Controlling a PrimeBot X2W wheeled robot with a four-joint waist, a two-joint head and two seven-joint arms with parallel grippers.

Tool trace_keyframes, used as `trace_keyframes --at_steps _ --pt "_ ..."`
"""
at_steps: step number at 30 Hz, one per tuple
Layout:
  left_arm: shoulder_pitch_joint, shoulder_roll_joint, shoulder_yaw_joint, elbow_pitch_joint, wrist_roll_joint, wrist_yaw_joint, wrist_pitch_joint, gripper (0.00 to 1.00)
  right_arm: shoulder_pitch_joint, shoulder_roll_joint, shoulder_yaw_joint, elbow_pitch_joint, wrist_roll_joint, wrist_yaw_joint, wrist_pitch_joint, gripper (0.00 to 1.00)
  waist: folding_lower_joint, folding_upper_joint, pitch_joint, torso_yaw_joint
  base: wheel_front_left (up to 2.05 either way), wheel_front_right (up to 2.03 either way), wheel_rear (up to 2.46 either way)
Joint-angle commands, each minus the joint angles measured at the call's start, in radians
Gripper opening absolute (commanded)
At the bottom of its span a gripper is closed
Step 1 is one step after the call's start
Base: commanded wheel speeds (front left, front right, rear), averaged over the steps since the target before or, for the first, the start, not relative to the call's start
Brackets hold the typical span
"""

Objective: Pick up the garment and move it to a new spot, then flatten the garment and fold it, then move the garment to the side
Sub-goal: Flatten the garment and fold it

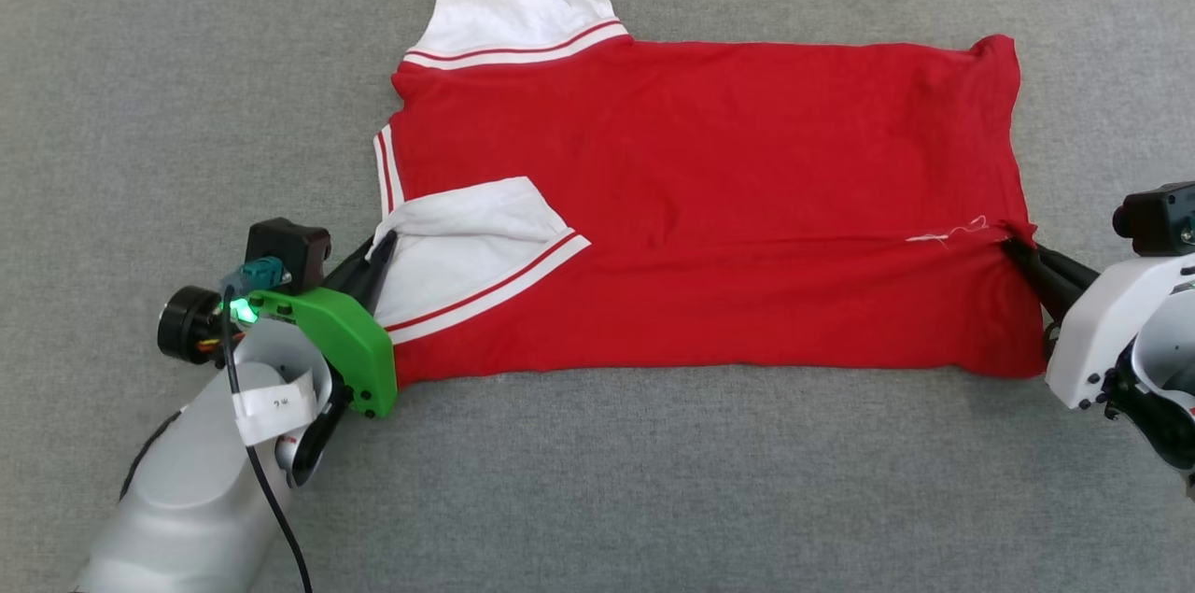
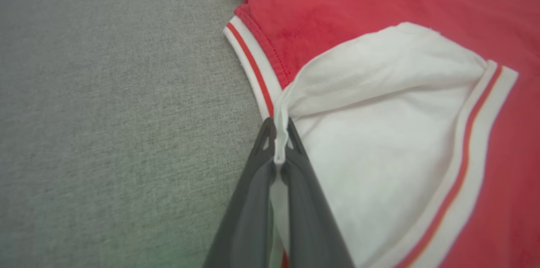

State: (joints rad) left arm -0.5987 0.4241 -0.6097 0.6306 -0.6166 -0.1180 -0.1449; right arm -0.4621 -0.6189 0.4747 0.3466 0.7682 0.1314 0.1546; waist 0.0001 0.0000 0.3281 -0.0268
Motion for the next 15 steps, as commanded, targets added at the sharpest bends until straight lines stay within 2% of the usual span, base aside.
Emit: trace_keyframes --at_steps 1,7,8,9,10,15 --pt "-0.022 -0.013 -0.009 0.034 -0.008 -0.005 -0.017 0.00 -0.023 0.010 0.012 0.029 -0.007 -0.001 -0.016 0.00 -0.0001 0.0000 0.013 -0.004 0.00 0.00 0.00" --pt "-0.032 -0.053 -0.062 0.150 -0.041 -0.012 -0.053 0.00 -0.039 0.030 0.061 0.111 0.024 -0.001 -0.056 0.01 -0.0001 0.0000 -0.002 0.010 0.00 0.00 0.00" --pt "-0.034 -0.056 -0.066 0.161 -0.049 -0.012 -0.060 0.00 -0.040 0.030 0.065 0.119 0.030 -0.001 -0.063 0.27 -0.0001 0.0000 -0.007 0.012 0.00 0.00 0.00" --pt "-0.038 -0.057 -0.071 0.172 -0.058 -0.012 -0.067 0.58 -0.040 0.030 0.068 0.127 0.035 -0.001 -0.076 0.53 -0.0001 0.0000 -0.015 0.015 0.00 0.00 0.00" --pt "-0.043 -0.055 -0.074 0.179 -0.060 -0.012 -0.075 1.00 -0.040 0.029 0.069 0.130 0.038 -0.001 -0.087 1.00 -0.0001 0.0000 -0.022 0.017 0.00 0.00 0.00" --pt "-0.078 -0.030 -0.077 0.162 -0.079 -0.012 -0.102 1.00 -0.024 0.018 0.061 0.109 0.052 -0.001 -0.159 1.00 -0.0001 0.0000 -0.072 0.032 0.00 0.00 0.00"
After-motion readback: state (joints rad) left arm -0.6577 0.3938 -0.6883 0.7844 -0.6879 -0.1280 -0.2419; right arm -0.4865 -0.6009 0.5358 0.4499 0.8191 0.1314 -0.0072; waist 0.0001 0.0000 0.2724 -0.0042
